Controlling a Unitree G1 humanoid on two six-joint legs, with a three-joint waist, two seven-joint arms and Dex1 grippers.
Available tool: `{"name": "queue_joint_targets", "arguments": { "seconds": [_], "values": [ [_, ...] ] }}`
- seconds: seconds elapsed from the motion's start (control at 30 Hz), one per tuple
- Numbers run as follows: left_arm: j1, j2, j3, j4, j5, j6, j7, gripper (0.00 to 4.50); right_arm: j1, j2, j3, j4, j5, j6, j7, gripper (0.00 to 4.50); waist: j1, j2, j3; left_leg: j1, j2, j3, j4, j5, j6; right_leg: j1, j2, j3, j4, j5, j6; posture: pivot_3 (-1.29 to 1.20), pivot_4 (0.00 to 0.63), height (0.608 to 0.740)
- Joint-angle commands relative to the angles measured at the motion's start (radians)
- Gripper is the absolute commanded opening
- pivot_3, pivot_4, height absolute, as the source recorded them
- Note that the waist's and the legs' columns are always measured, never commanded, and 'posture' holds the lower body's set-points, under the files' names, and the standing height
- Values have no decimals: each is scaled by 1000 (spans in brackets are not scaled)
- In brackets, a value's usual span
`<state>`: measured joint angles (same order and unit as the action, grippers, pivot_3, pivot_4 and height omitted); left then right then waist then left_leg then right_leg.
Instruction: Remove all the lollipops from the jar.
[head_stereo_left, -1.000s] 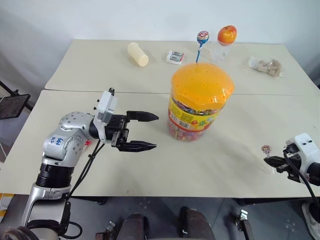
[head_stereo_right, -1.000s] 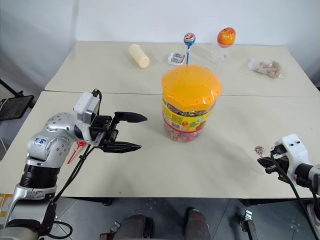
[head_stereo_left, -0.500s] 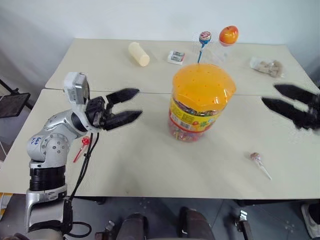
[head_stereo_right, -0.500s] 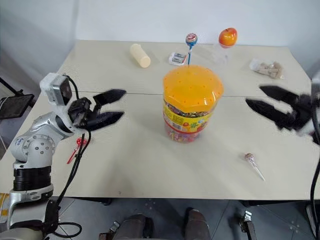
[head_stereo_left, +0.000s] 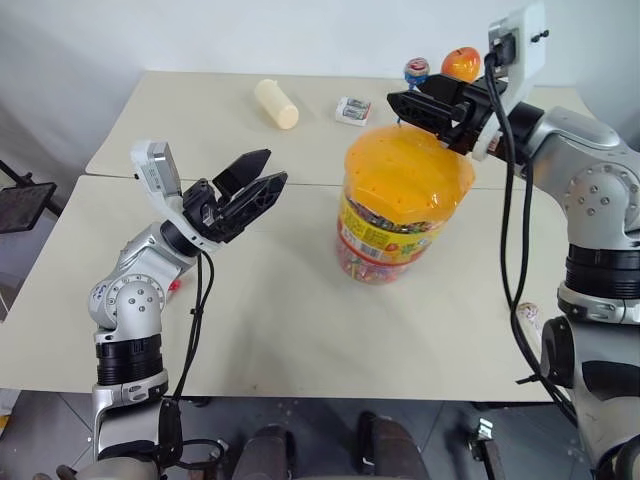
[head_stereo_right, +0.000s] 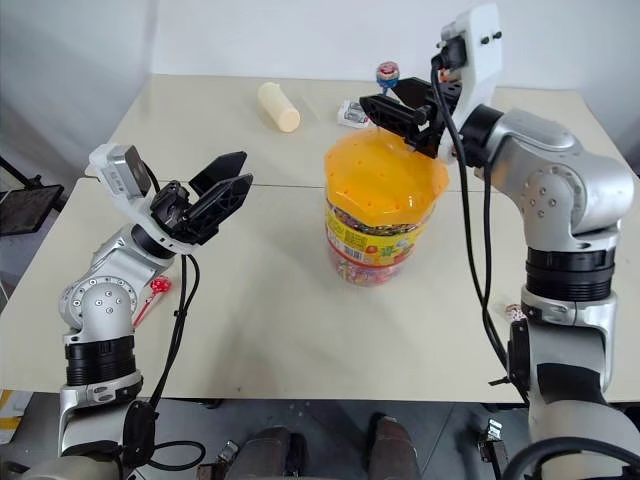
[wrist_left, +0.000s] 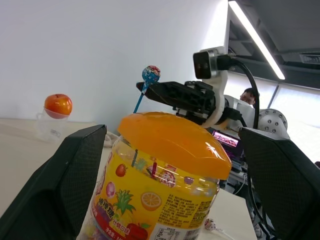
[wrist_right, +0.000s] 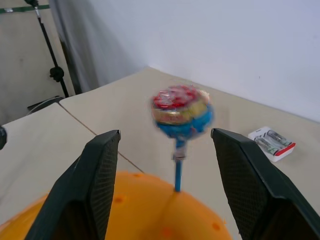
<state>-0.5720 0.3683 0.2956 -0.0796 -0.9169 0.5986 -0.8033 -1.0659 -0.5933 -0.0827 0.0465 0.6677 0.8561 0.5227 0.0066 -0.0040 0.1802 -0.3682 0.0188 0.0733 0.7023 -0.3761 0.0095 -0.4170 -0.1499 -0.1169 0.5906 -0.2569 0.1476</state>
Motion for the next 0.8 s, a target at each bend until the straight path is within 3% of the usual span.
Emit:
{"name": "queue_joint_targets", "arguments": {
  "seconds": [0.03,0.1,0.2,0.43,0.67,0.8],
  "values": [
    [-8,2,9,-39,-20,-19,1,4500,-35,6,10,13,-25,17,16,3020,-7,0,0,0,0,0,1,0,0,0,0,0,0,0,0,0,150,740],
    [-10,-2,11,-39,-21,-24,4,4500,-47,10,11,19,-30,24,32,3020,-12,0,0,0,0,0,2,0,0,0,0,0,0,0,0,0,150,740],
    [-17,-15,18,-36,-30,-32,12,4500,-57,13,5,27,-36,35,40,2443,-13,0,0,0,1,1,3,0,0,1,0,0,1,0,0,0,150,740],
    [-48,-31,21,-15,-45,-44,14,4500,-71,19,-2,36,-50,41,61,53,-12,0,0,0,1,0,3,0,0,1,0,0,0,0,0,0,150,740],
    [-62,-37,22,0,-54,-51,-1,4500,-85,8,-64,34,-27,-5,121,19,-13,0,0,0,1,0,2,0,0,0,0,0,0,0,0,0,150,740],
    [-71,-25,18,12,-81,-43,-79,4500,-173,5,-228,96,41,-41,67,19,-12,0,0,-1,1,1,2,0,0,0,0,0,0,0,0,0,150,740]
  ]
}}
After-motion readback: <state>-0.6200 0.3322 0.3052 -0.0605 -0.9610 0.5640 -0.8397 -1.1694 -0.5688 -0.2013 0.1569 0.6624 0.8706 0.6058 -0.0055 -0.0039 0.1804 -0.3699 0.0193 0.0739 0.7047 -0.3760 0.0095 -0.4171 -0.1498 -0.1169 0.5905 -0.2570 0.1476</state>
